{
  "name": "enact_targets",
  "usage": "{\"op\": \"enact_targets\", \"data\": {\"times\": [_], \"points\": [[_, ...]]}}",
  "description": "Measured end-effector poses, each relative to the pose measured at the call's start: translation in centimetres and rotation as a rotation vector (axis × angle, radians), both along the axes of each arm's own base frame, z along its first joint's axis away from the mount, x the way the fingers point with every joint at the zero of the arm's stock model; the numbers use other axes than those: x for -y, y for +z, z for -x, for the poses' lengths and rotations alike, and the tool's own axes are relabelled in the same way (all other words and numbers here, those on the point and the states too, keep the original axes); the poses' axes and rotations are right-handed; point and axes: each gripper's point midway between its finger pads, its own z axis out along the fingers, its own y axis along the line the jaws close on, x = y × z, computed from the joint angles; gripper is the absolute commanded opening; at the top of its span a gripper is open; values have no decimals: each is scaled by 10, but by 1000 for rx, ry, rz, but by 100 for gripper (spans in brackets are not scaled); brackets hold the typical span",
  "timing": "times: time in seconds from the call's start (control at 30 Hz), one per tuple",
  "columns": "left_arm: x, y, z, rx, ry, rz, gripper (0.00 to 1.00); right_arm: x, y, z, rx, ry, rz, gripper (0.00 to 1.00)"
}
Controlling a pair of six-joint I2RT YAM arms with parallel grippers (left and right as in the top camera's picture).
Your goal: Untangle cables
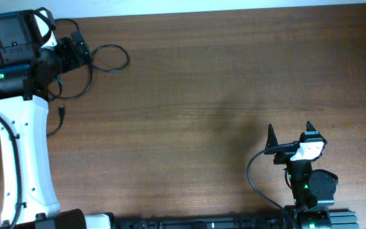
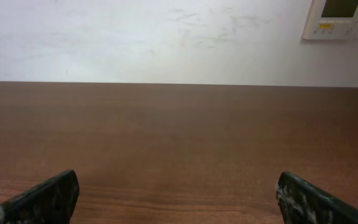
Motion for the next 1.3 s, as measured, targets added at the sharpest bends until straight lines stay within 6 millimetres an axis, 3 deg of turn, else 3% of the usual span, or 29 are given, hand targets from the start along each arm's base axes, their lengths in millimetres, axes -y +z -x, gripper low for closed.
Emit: {"op": "enact_targets", "data": {"times": [0.5, 0.67, 0.8, 0.93, 1.03, 1.07, 1.1, 1.17, 1.2, 1.3], "points": [[0, -1, 1, -7, 0, 1, 99, 0, 0, 0, 0, 0, -2, 99], [13, -26, 31, -164, -32, 61, 99, 0, 0, 0, 1, 0, -2, 99], [9, -40, 53, -269, -6, 42, 99, 0, 0, 0, 1, 0, -2, 99], [8, -48, 57, -295, -3, 38, 99, 0, 0, 0, 1, 0, -2, 99], [9, -73, 63, -329, -7, 42, 99, 0, 0, 0, 1, 0, -3, 99], [10, -78, 59, -280, -22, 35, 99, 0, 0, 0, 1, -1, -2, 99], [13, -83, 69, -248, -40, 31, 99, 0, 0, 0, 1, -1, -2, 99], [16, -77, 70, -125, -64, 11, 99, 0, 1, 0, 2, -1, -3, 99], [20, -78, 88, -71, -79, -3, 99, 0, 1, 0, 3, -1, -2, 99], [25, -75, 113, 112, -93, -37, 99, 0, 1, 0, 3, -1, -3, 99]]}}
